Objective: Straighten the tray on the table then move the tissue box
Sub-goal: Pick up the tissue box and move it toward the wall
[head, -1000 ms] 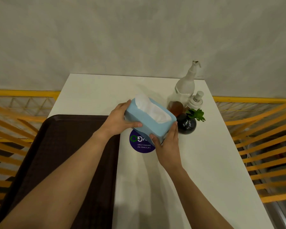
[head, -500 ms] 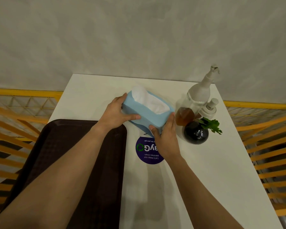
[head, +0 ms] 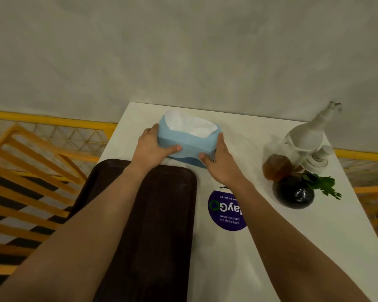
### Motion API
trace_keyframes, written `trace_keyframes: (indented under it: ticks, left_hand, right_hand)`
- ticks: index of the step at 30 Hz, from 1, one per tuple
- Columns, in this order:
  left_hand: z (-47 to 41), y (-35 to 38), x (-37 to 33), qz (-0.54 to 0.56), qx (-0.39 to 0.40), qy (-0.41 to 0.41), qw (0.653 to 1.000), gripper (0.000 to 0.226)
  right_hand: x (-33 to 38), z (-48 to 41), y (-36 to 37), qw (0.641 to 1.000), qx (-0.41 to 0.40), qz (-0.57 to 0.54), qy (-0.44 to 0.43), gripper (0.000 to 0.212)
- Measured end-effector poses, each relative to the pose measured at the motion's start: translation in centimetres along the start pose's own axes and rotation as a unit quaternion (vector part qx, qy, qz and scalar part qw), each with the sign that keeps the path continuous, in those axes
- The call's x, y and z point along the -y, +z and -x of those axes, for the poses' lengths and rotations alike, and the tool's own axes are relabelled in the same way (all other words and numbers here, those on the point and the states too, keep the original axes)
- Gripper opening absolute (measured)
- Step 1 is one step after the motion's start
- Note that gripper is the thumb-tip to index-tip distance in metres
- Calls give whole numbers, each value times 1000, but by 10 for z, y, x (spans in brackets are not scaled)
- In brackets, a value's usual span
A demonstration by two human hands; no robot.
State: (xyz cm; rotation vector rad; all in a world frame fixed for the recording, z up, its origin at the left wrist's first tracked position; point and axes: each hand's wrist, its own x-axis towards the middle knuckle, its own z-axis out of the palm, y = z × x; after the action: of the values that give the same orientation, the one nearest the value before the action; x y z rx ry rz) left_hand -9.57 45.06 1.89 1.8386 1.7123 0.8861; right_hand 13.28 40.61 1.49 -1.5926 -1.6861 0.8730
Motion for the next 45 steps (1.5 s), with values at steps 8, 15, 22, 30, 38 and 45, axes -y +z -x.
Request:
trace_keyframes:
  ticks: [8,15,22,30,38,45]
  left_hand:
    - [-10,-52,48,39,-27,-60,997,92]
    - [-29,-84,89,82,-9,-54,995,75]
    - [-55,-105,111,80,16,-10,997,65]
    - [-91,-105,129,114,1,-11,993,63]
    - [-105,-102,132,139,7,-17,990,66]
    - [-135,-106,137,113,18,6,993,64]
  right_hand:
    - [29,-32,43,998,27,-37,-45,77]
    - [46,-53,82,1000,13,-5,-21,76]
    - [55,-73,102,1000,2,20,13,78]
    - [66,-116,113,999,-11,38,36,75]
    - [62,-140,110,999,-12,9,38,71]
    - [57,-167,111,999,-15,-2,32,75]
